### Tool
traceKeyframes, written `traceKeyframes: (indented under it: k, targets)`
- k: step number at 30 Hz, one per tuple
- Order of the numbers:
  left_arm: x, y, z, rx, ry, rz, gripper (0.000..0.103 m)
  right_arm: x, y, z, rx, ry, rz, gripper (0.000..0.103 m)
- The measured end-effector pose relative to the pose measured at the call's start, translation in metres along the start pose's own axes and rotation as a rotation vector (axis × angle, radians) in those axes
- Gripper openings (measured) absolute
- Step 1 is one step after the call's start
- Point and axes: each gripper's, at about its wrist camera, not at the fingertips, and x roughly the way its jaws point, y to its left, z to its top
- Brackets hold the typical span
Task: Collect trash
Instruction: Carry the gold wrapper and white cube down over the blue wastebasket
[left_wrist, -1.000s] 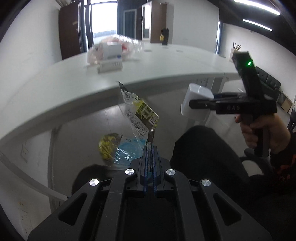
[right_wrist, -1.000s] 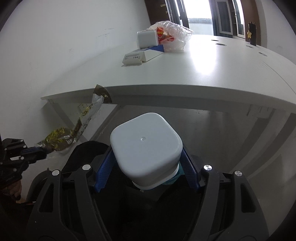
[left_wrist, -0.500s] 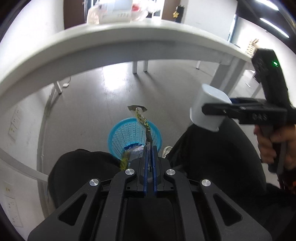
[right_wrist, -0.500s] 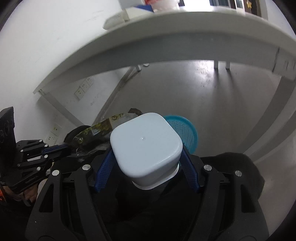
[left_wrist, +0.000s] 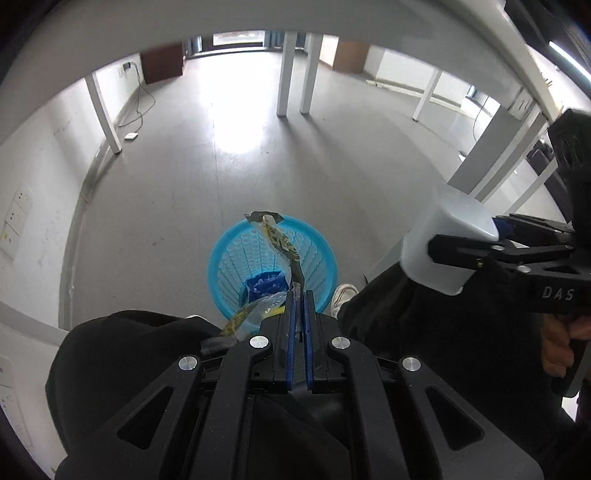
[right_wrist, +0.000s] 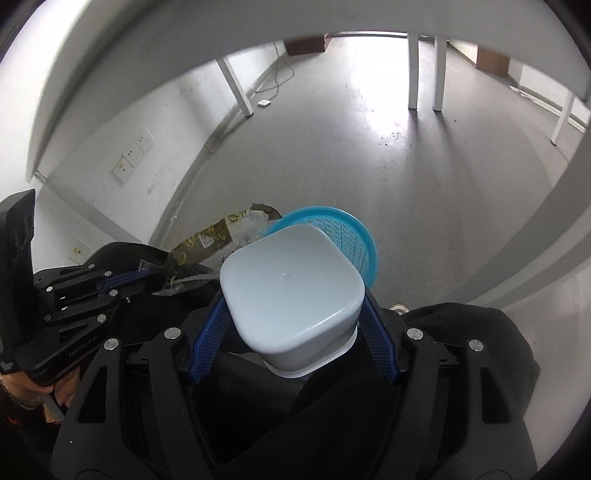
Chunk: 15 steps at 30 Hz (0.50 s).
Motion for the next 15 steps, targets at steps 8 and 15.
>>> traceKeyframes:
  k: [8,15]
  targets:
    - [0.025,0.013,0.019,-0.025,0.026,0.031,0.003,0.039,0.0,0.004,-0.008,0.061,-0.033,0.065]
    - [0.061,0.04,0.029,-0.115,0.133,-0.015,0.003,0.078,-0.011,0.02,0.022,0.125,-0.015,0.064]
